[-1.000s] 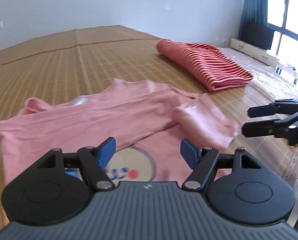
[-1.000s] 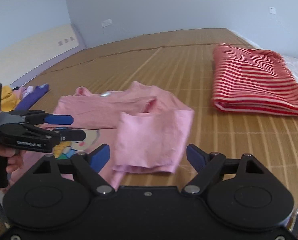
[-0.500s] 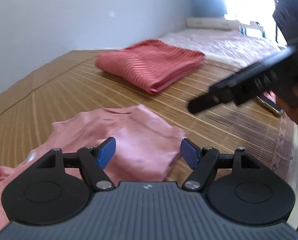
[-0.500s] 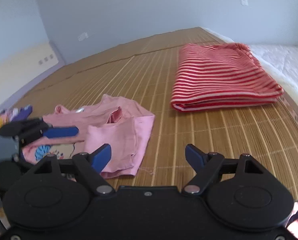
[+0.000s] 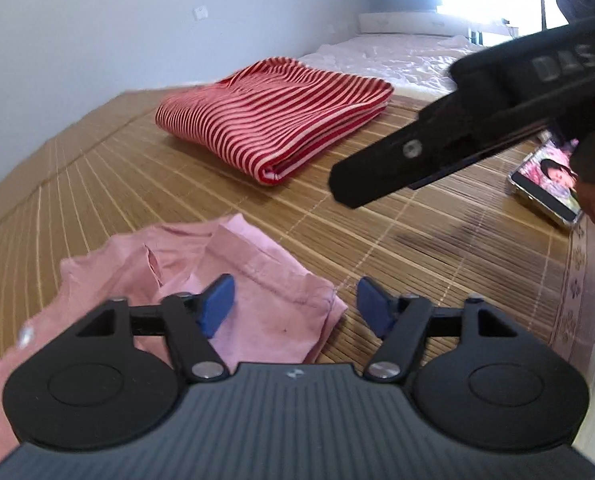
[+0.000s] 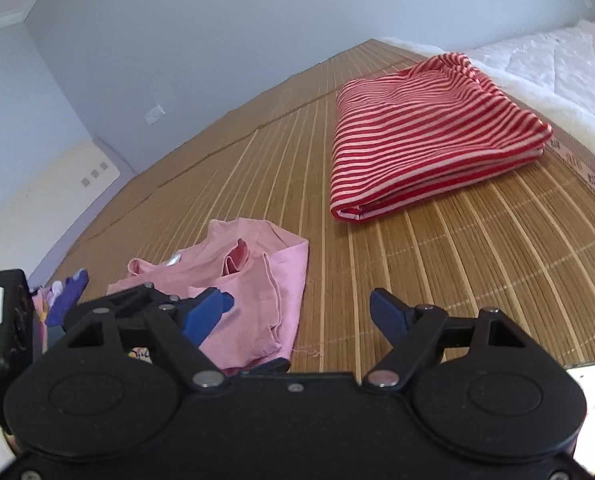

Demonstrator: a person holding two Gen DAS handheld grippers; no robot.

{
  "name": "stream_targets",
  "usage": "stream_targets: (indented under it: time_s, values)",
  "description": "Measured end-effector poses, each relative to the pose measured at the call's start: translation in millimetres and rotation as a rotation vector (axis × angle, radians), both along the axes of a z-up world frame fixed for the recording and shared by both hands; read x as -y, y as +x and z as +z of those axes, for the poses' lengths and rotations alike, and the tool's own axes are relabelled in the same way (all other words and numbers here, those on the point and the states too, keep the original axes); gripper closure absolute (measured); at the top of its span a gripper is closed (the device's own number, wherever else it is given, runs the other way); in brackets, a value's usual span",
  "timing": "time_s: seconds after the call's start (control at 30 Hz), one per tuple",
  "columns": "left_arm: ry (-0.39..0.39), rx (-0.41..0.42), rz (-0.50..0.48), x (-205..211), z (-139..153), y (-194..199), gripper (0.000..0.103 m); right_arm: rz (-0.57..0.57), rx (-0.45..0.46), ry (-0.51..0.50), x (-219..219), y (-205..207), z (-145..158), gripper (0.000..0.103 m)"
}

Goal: Fold clothes

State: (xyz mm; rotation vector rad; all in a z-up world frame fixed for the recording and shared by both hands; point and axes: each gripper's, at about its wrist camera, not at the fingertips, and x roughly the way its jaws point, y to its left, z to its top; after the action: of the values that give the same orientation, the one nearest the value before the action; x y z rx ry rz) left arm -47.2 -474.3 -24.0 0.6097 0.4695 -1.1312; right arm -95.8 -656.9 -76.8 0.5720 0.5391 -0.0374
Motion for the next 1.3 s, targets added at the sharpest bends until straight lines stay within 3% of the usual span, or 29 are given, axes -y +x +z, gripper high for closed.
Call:
stream_targets:
  time_s: [0.07, 0.13, 0.2, 0.3, 0.53, 0.7, 0.83, 0.9, 1.03, 1.17, 1.3]
  values:
    - [-0.008, -0.055, 0.016, 1, -4, 8, 0.059, 0.001, 0.004, 0.001, 0, 0, 1, 0.021]
    - [-0.024, -0.102, 0.024, -1, -6, 14, 0.064, -0.002, 0.005, -0.007, -2, -1, 2, 0.021]
    - [-0.021, -0.079, 0.033, -1, -8, 15, 0.083, 0.0, 0.003, -0.012, -3, 0, 1, 0.021]
    - [-0.048, -0.1, 0.045, -8, -5, 21, 0.091, 0.002, -0.002, -0.014, -4, 0, 0, 0.021]
    - [-0.188, -0.142, 0.141, -62, 27, 45, 0.092, -0.017, 0.004, -0.036, -4, -2, 3, 0.02]
    - [-0.29, -0.074, 0.279, -113, 56, 67, 0.092, 0.012, 0.004, -0.045, -11, 2, 4, 0.02]
    - [-0.317, -0.038, 0.364, -153, 65, 78, 0.092, 0.046, -0.005, -0.063, -19, 5, 4, 0.02]
    - [-0.318, -0.012, 0.418, -173, 64, 82, 0.092, 0.061, -0.012, -0.068, -22, 8, 3, 0.02]
    - [-0.336, -0.063, 0.496, -209, 55, 91, 0.092, 0.097, -0.027, -0.085, -30, 12, 0, 0.02]
    - [-0.317, -0.001, 0.598, -232, 38, 95, 0.092, 0.14, -0.041, -0.106, -40, 18, -3, 0.02]
    - [-0.376, -0.056, 0.663, -257, 23, 103, 0.092, 0.199, -0.039, -0.11, -51, 26, -7, 0.02]
